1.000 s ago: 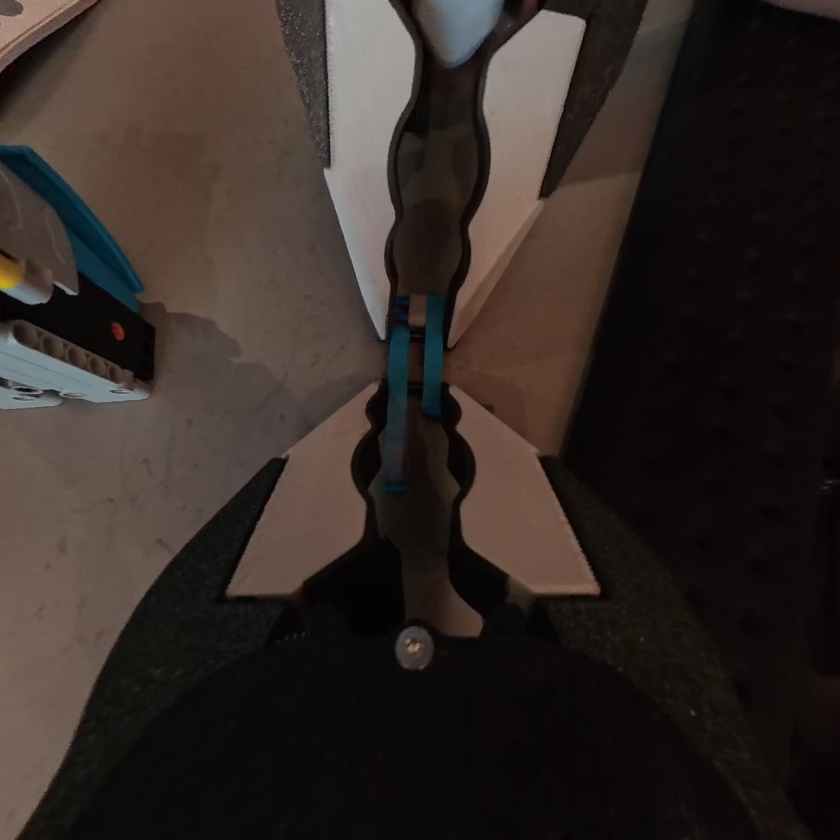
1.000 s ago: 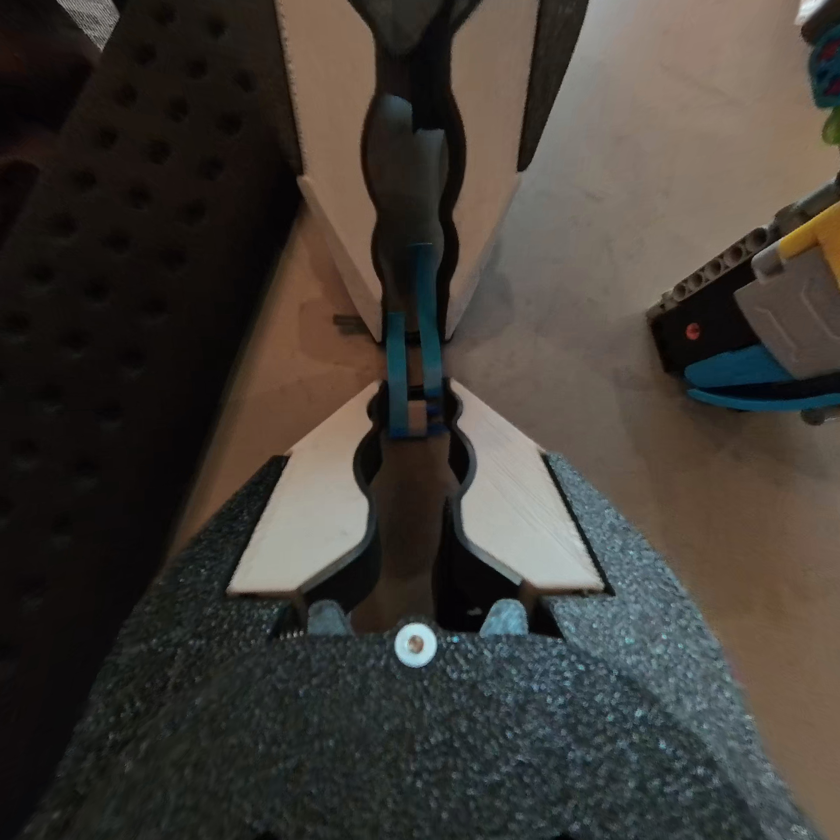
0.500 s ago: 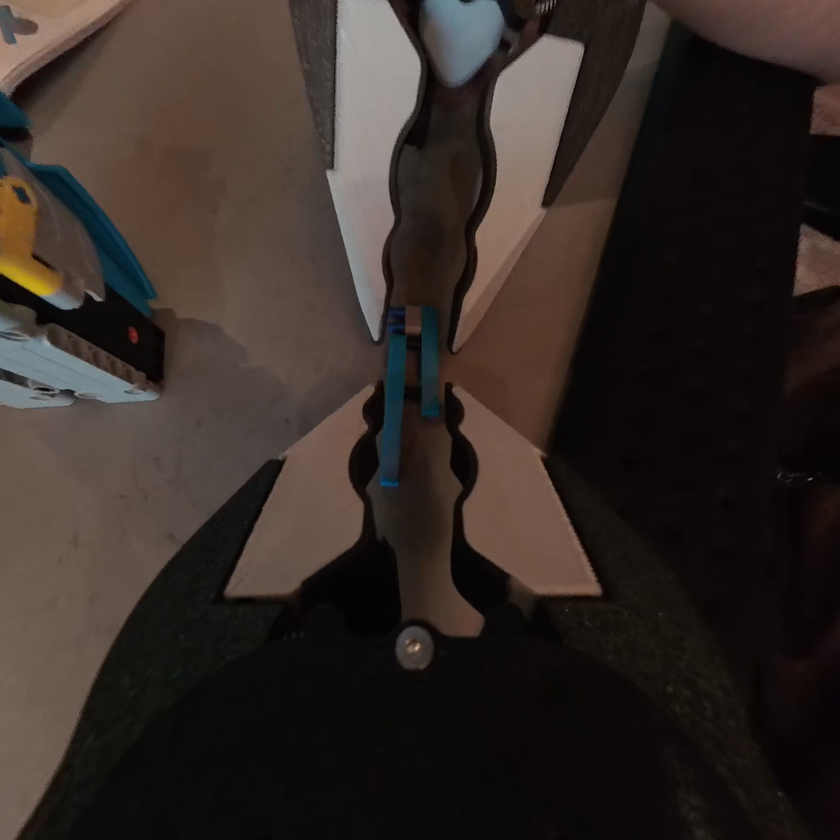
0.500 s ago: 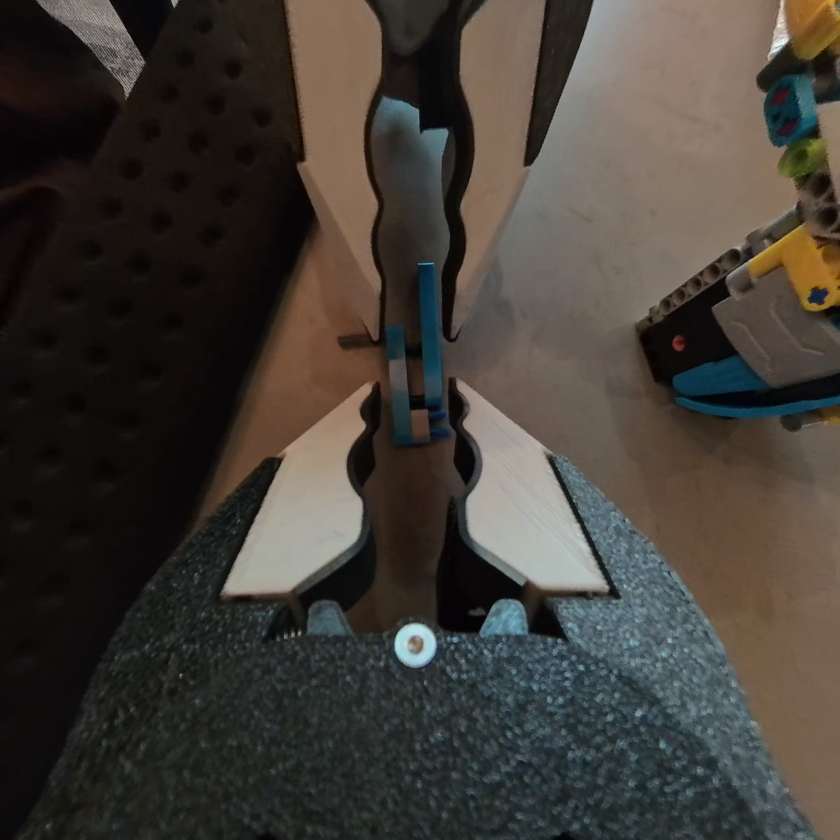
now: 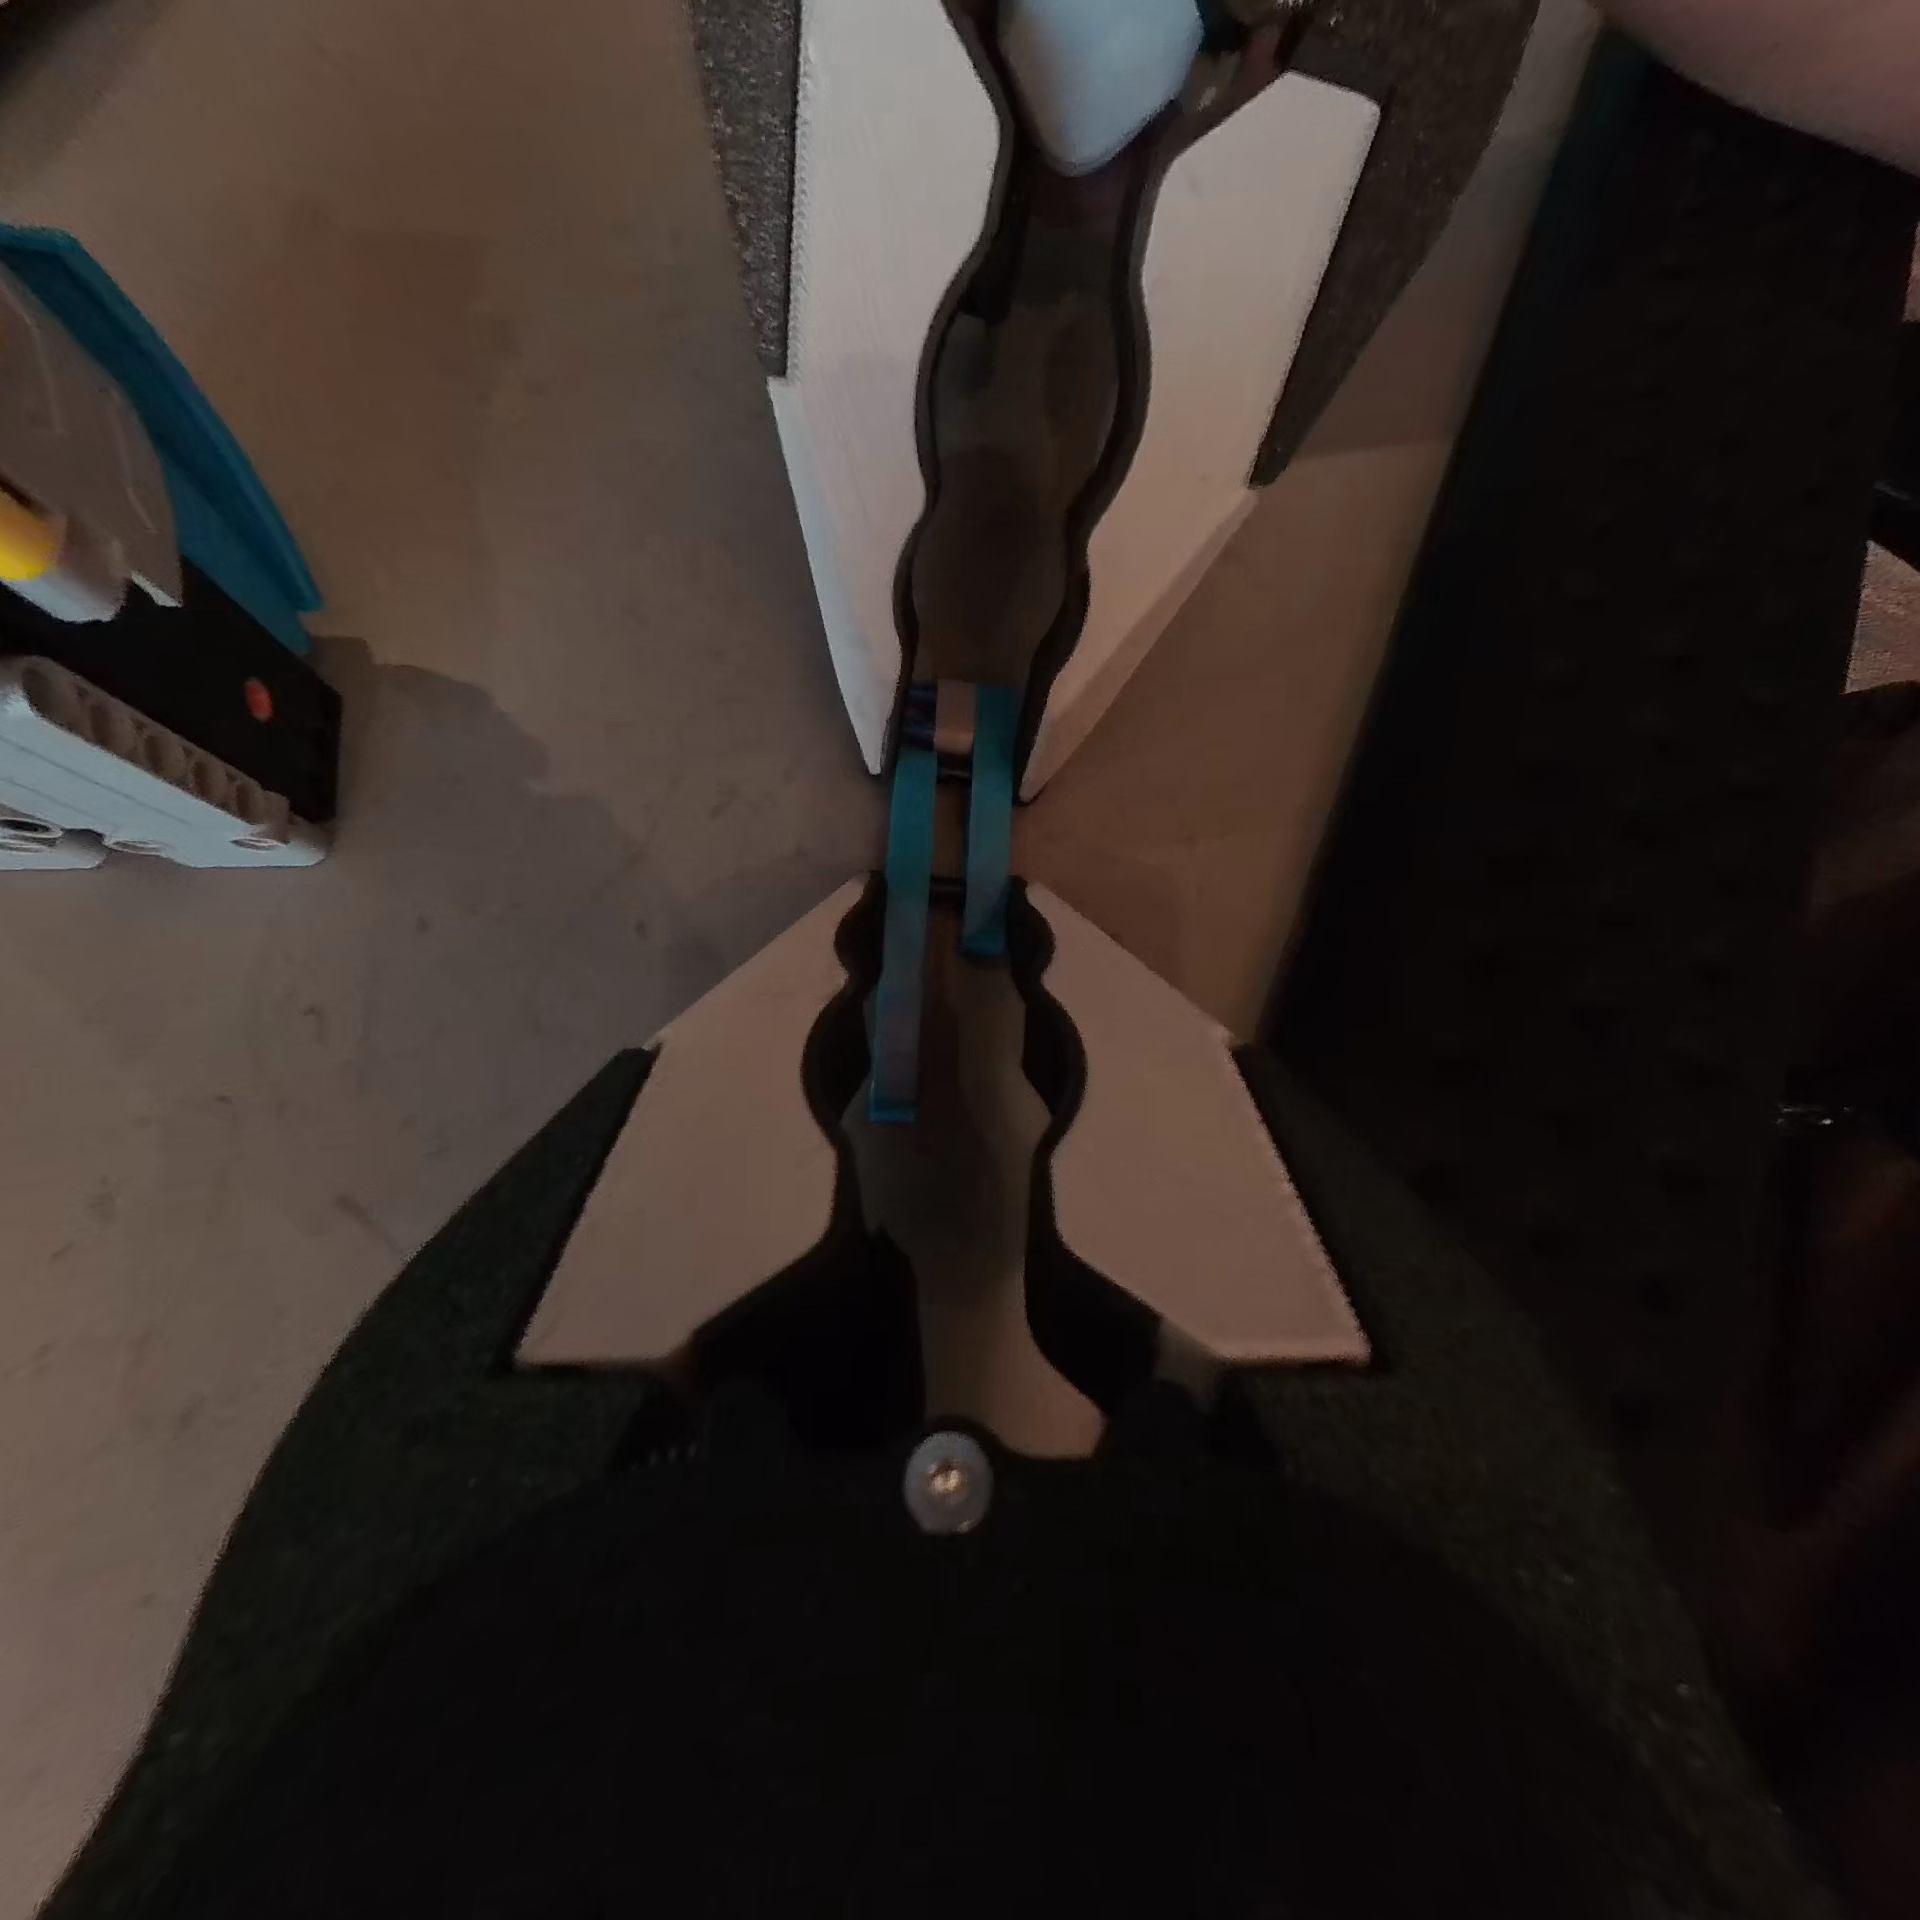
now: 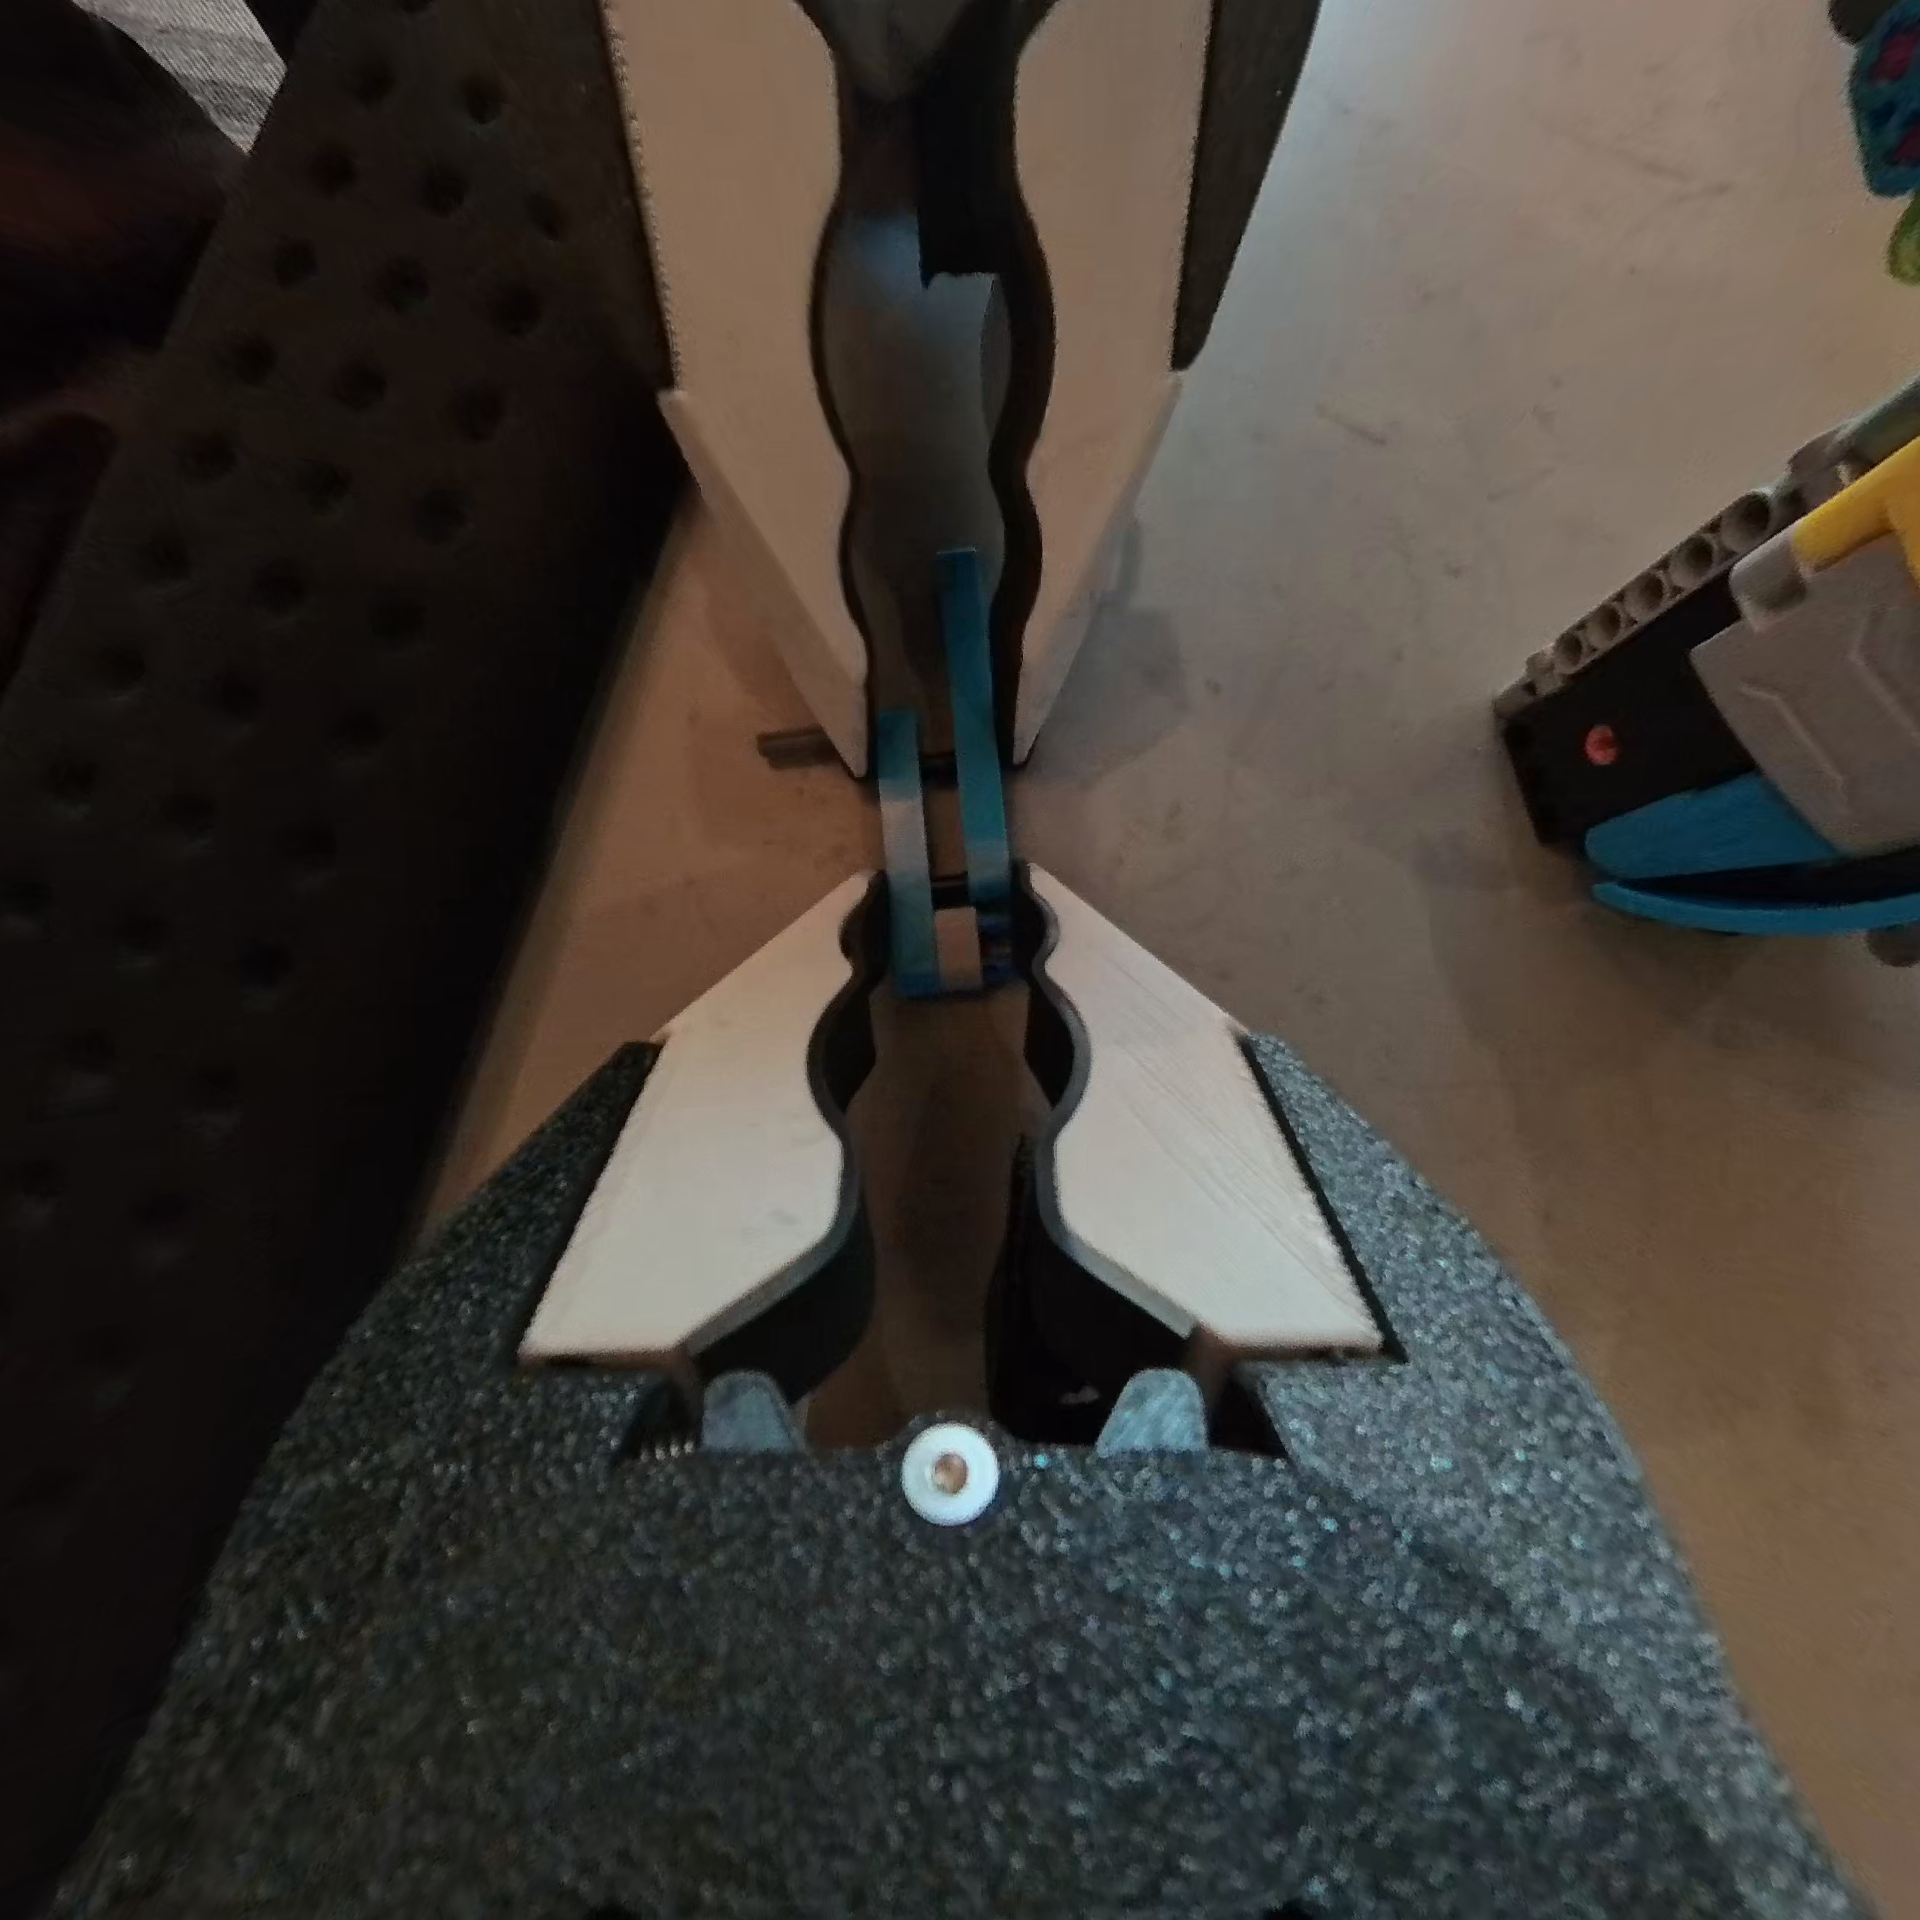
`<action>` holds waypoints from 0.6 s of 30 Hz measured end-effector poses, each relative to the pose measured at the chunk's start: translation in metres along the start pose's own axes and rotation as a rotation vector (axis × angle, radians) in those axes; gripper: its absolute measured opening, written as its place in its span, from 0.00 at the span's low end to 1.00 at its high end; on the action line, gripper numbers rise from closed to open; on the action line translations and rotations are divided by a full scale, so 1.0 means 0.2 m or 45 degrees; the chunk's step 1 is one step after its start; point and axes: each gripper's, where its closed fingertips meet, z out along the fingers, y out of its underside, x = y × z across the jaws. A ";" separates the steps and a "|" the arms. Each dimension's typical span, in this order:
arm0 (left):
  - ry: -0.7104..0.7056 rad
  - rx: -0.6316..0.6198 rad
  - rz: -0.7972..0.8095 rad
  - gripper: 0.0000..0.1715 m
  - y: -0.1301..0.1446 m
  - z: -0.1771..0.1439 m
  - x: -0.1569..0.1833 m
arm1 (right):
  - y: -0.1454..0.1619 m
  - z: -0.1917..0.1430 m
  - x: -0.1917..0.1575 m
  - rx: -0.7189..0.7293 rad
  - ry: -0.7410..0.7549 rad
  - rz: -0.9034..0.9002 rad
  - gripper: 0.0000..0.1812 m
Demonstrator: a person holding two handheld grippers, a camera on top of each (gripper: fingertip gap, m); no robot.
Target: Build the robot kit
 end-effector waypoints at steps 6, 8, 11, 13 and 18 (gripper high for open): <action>-0.050 -0.011 0.054 0.13 0.00 0.00 0.00 | 0.00 0.00 0.00 -0.014 0.002 0.031 0.13; -0.049 -0.016 0.043 0.13 0.00 0.00 0.00 | 0.00 0.00 0.00 -0.028 0.009 0.004 0.13; -0.050 -0.024 0.015 0.13 0.00 0.00 -0.01 | 0.00 0.00 0.00 -0.041 0.016 -0.029 0.12; -0.049 -0.023 -0.018 0.12 0.00 0.00 -0.01 | 0.00 0.00 0.00 -0.043 0.018 -0.027 0.12; -0.024 -0.019 -0.069 0.12 0.00 0.00 -0.01 | -0.01 0.00 0.00 -0.069 0.047 -0.038 0.12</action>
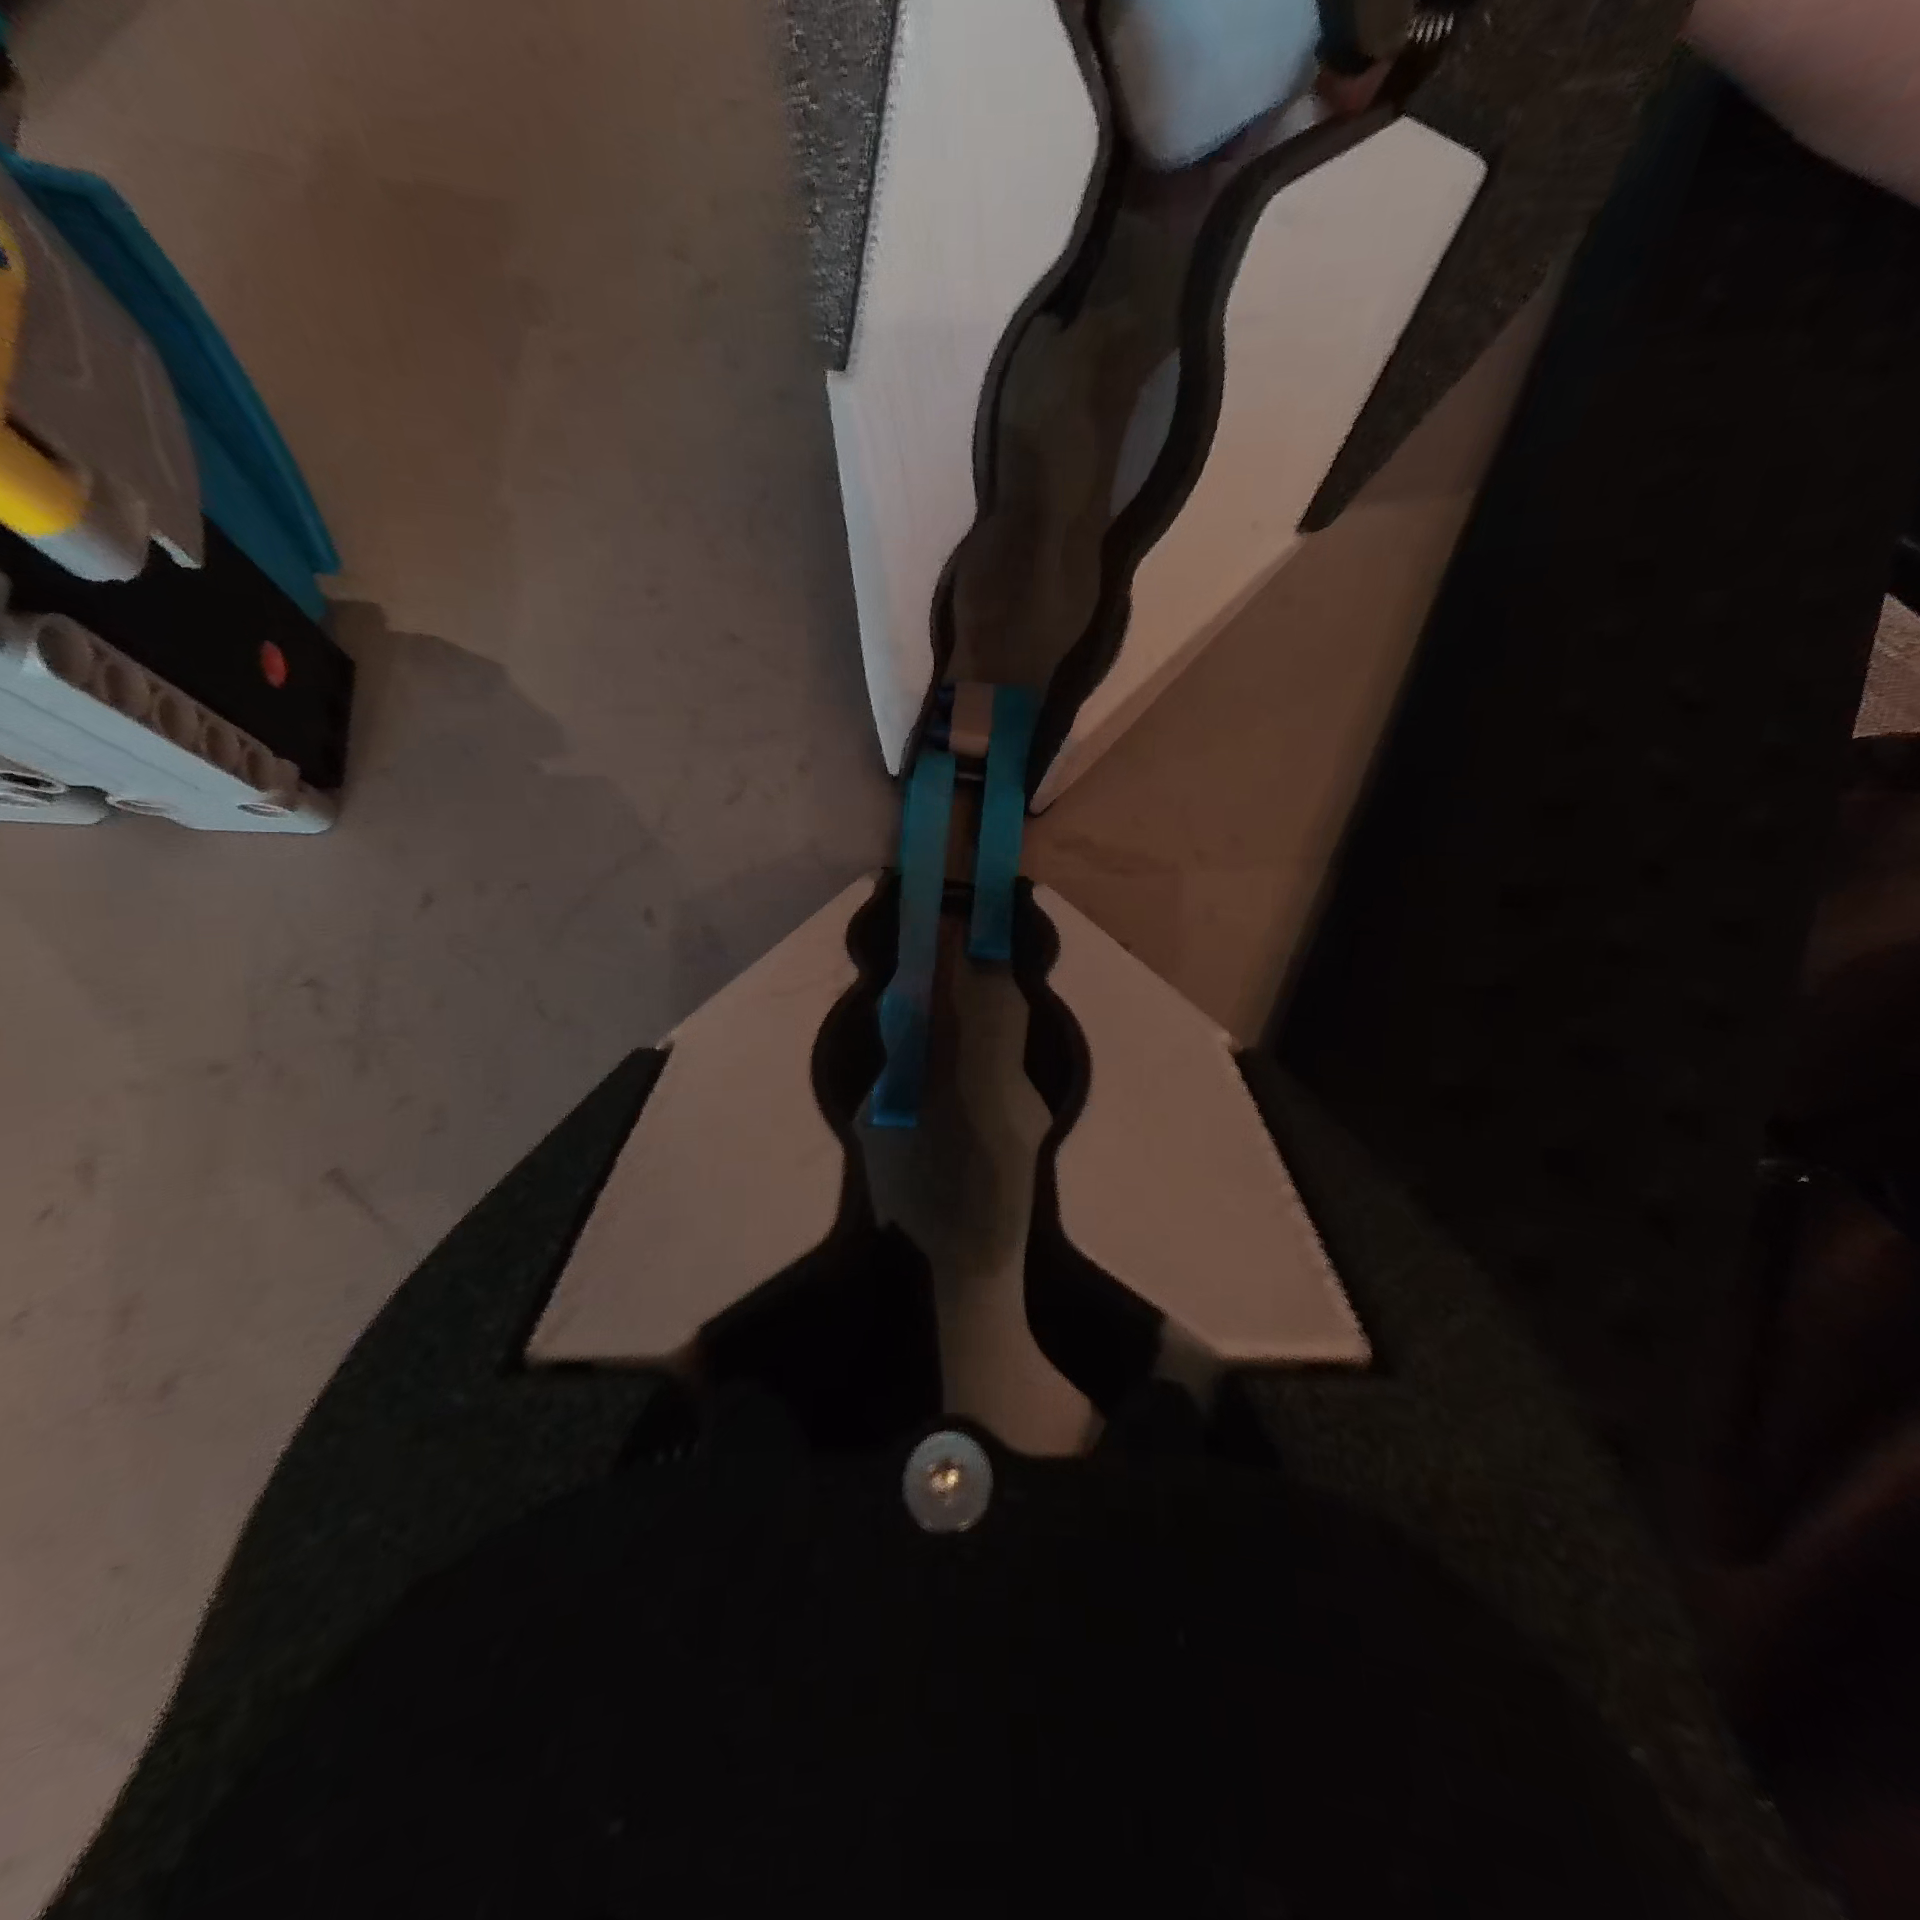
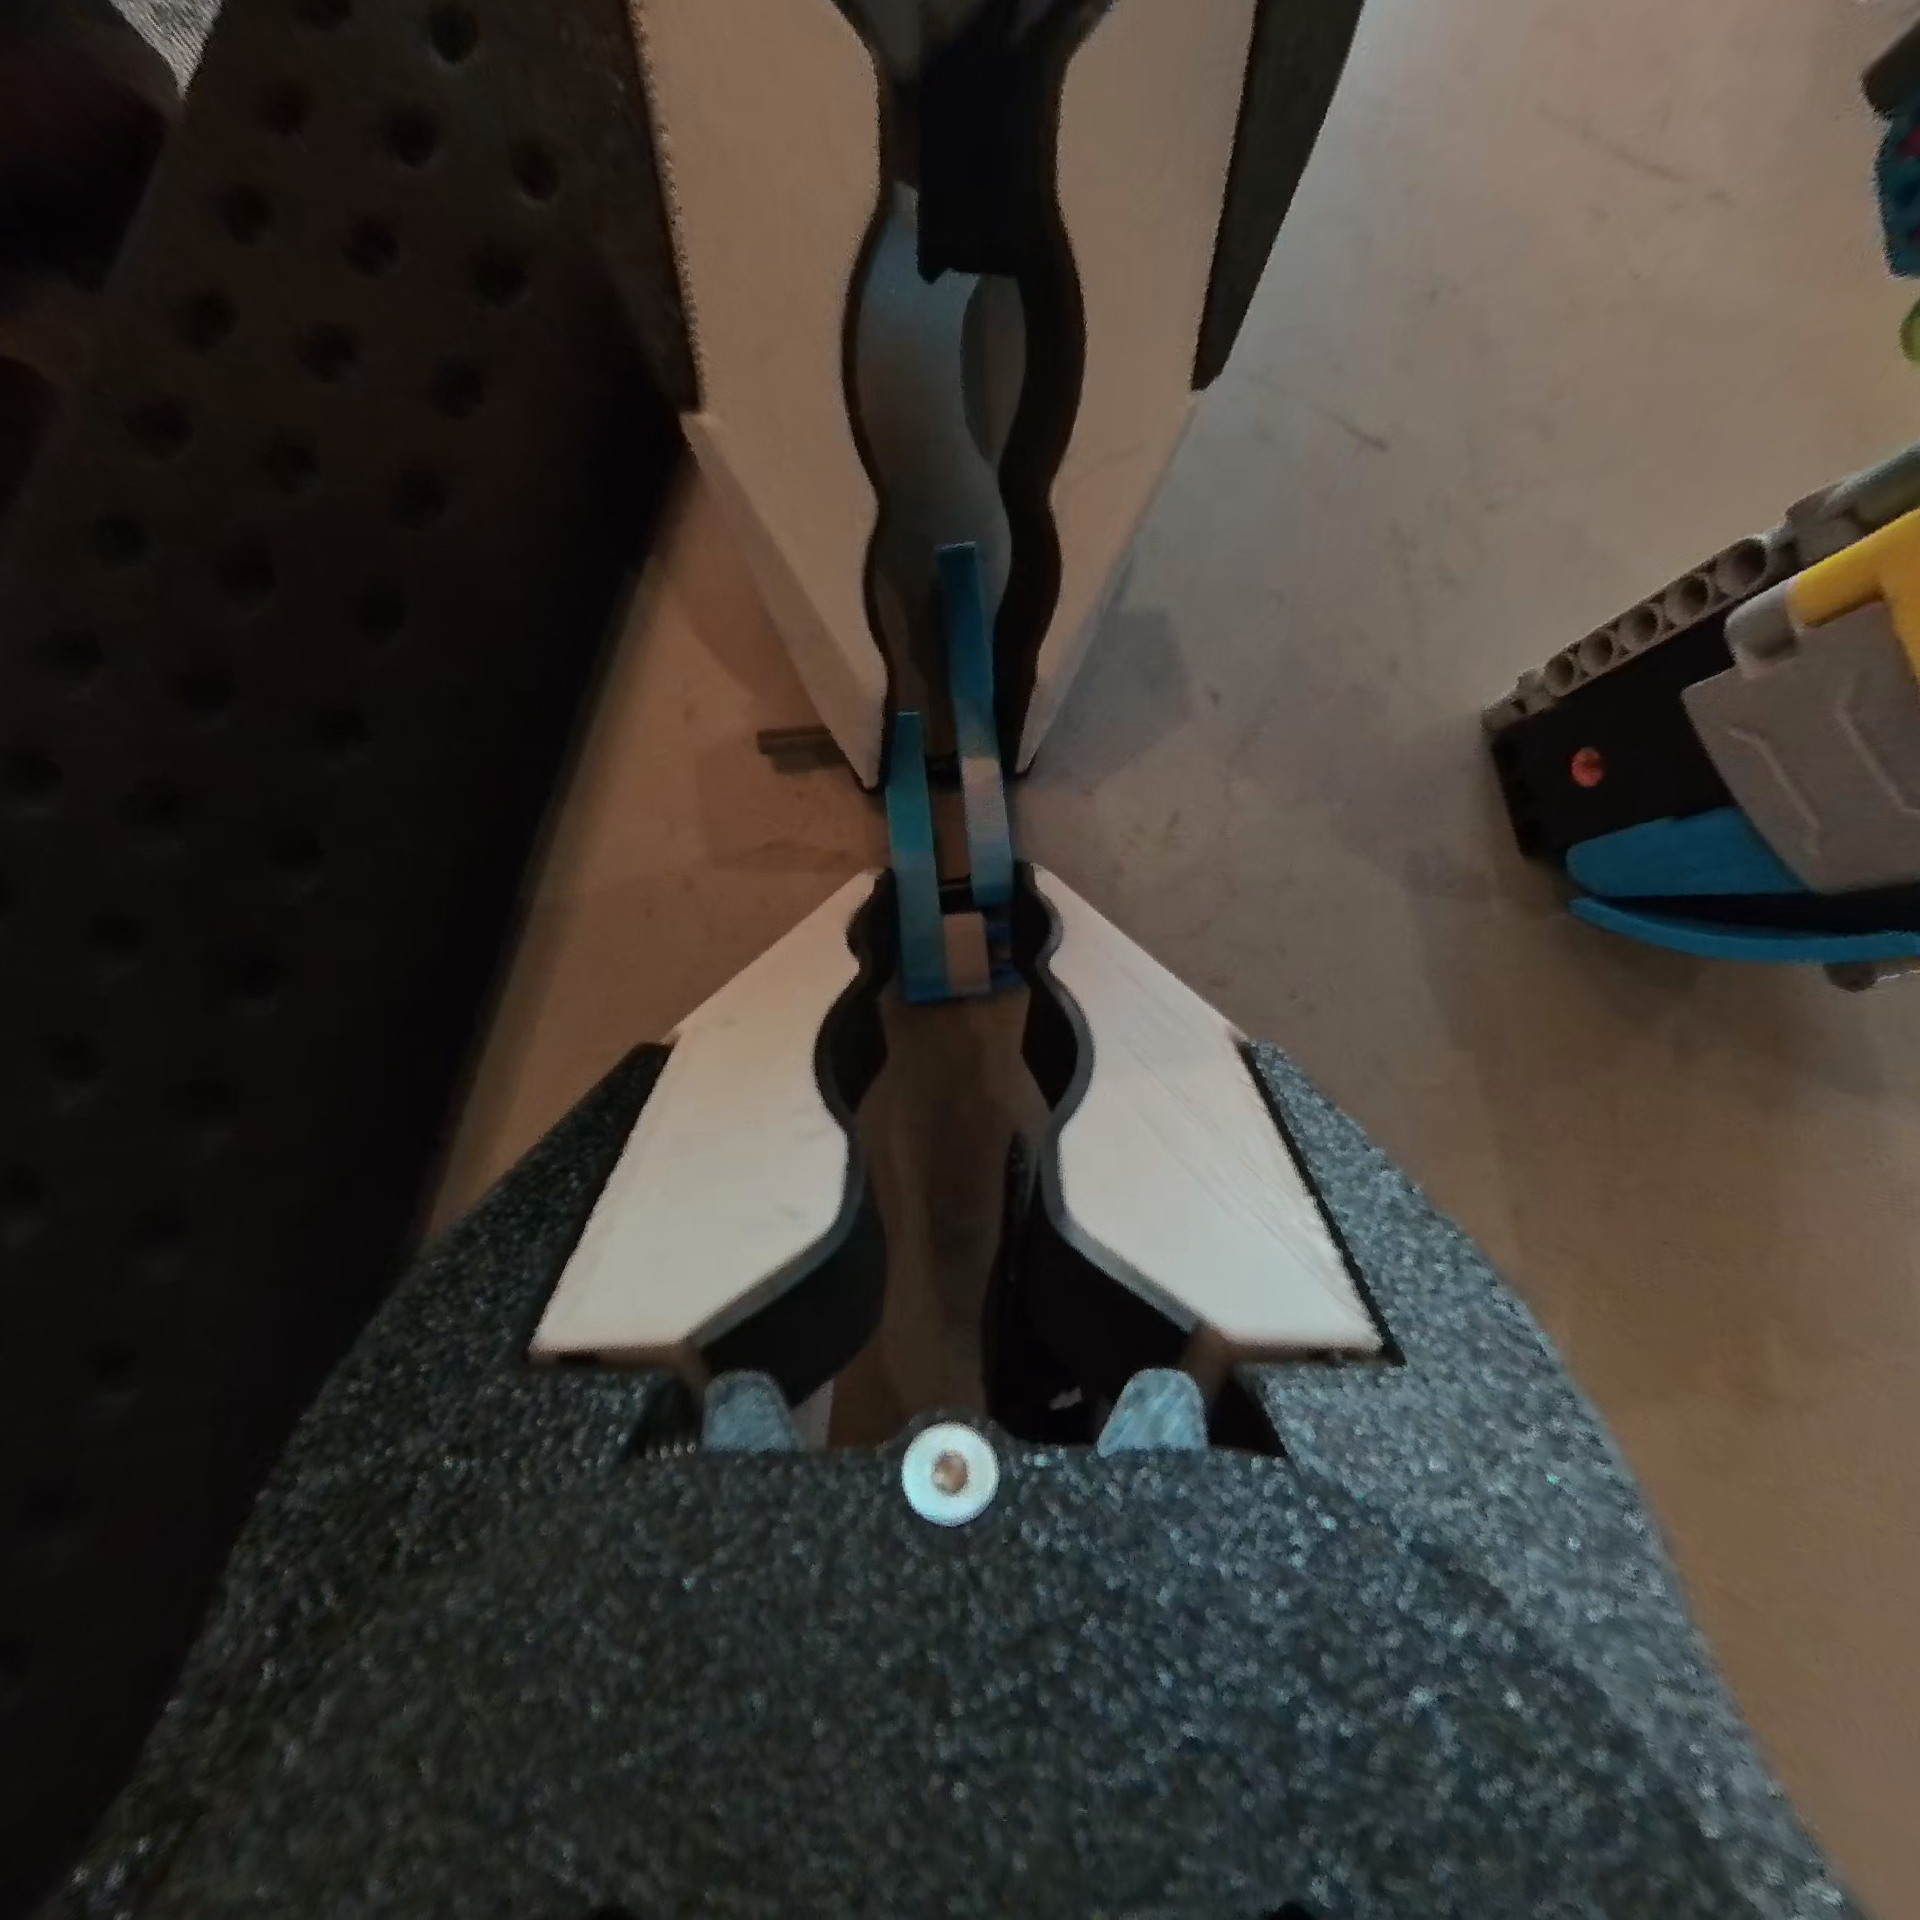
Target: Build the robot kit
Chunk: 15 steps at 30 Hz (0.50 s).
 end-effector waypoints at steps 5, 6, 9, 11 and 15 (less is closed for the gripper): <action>0.003 0.023 0.048 0.13 0.00 0.00 0.00 | 0.00 0.00 0.01 0.030 0.021 -0.029 0.13; -0.002 0.020 0.065 0.13 0.00 0.00 0.00 | 0.00 0.00 0.01 0.031 0.014 -0.017 0.13; -0.007 0.026 0.056 0.18 -0.01 0.00 0.00 | 0.01 -0.01 0.00 0.057 -0.029 0.036 0.18; 0.006 0.063 0.031 0.21 -0.03 -0.02 -0.01 | 0.01 -0.04 0.02 0.084 -0.022 0.065 0.19; 0.038 0.083 0.029 0.19 -0.05 -0.04 0.01 | -0.02 -0.07 0.02 0.145 -0.033 0.068 0.18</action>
